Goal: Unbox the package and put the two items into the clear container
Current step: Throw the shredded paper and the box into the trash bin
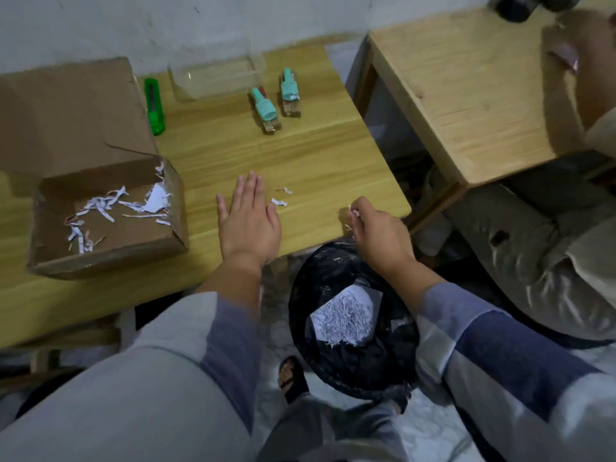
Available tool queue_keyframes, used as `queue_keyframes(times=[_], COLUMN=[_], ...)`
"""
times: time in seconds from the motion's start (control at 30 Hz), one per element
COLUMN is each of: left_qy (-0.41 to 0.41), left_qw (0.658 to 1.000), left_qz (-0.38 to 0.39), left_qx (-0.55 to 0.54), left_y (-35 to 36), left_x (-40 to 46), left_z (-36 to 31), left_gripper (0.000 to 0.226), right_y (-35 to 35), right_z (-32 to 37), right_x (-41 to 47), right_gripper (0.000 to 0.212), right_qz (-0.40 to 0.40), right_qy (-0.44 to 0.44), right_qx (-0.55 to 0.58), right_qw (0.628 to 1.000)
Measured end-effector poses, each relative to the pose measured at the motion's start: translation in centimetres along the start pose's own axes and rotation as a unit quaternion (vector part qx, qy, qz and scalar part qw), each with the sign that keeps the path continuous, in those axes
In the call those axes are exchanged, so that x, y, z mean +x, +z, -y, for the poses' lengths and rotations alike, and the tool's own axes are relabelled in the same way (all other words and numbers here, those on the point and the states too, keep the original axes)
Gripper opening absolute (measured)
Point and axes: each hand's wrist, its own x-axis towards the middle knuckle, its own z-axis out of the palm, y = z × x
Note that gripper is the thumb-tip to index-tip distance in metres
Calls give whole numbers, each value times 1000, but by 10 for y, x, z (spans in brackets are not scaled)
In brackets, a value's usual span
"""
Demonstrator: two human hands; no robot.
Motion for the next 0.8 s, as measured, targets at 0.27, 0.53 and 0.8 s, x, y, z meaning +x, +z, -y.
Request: queue_keyframes(times=[0.27, 0.53, 0.8], left_qy=[9, 18, 18], left_qw=[1000, 1000, 1000], left_qz=[9, 12, 7], left_qx=[9, 16, 9], left_y=[0, 2, 2], left_x=[-2, -2, -3], left_z=[0, 2, 2], left_gripper=[55, 56, 55], right_y=[34, 37, 18], right_z=[-61, -78, -87], right_x=[-76, -85, -78], right_gripper=[32, 39, 9], right_qz=[141, 187, 116], right_qy=[178, 285, 299], right_qx=[30, 215, 195], right_qw=[973, 915, 927])
